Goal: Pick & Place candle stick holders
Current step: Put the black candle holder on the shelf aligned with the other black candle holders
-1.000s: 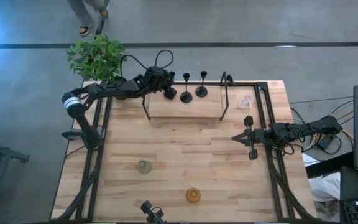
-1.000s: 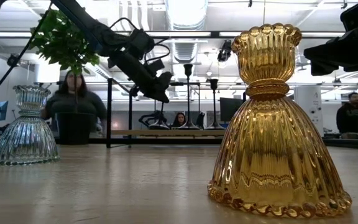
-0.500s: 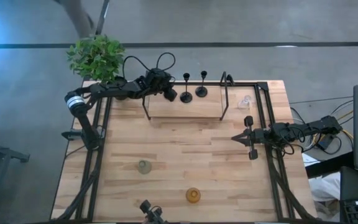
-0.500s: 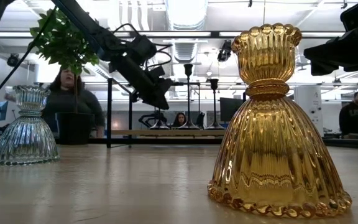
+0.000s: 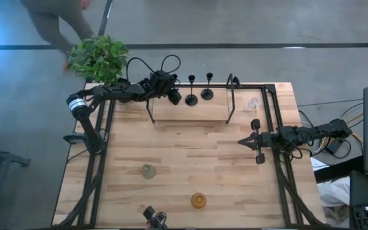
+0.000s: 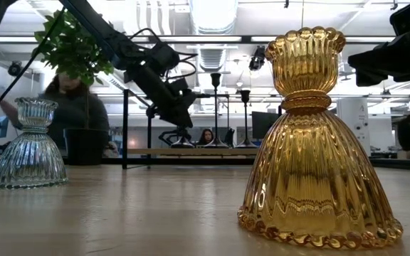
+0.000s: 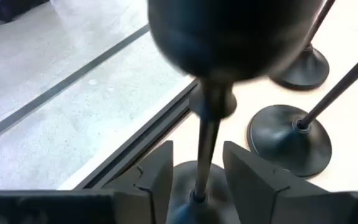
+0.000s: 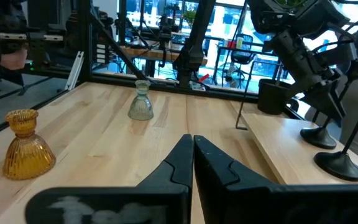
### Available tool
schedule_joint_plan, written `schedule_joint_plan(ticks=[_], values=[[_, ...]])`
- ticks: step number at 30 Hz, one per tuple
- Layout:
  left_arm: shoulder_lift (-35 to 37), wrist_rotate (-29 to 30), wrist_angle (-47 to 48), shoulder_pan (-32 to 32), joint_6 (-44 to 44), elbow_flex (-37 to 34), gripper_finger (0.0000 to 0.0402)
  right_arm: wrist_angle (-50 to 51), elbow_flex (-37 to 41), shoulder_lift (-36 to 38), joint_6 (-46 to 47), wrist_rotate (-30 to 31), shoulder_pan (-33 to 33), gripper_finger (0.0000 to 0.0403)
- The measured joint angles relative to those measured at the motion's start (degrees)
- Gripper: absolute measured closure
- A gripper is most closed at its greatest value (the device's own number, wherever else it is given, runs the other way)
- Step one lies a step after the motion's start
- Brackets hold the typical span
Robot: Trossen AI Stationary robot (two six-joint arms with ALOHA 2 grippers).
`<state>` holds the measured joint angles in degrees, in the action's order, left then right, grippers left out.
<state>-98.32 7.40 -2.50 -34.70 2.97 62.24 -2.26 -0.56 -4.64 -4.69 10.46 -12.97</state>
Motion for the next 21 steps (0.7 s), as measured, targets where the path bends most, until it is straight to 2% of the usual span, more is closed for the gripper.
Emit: schedule_joint_plan(ticks=[6, 21], values=[[0.07, -0.3, 0.86, 0.0, -1.36, 0.06, 0.023, 0.0, 0.0, 0.0, 0.08, 0.0, 0.01, 0.0394], [2.29, -1.31, 2.67, 0.0, -2.92, 0.11, 0.023, 0.0, 0.0, 0.0, 0.0, 0.0, 0.0, 0.0394]])
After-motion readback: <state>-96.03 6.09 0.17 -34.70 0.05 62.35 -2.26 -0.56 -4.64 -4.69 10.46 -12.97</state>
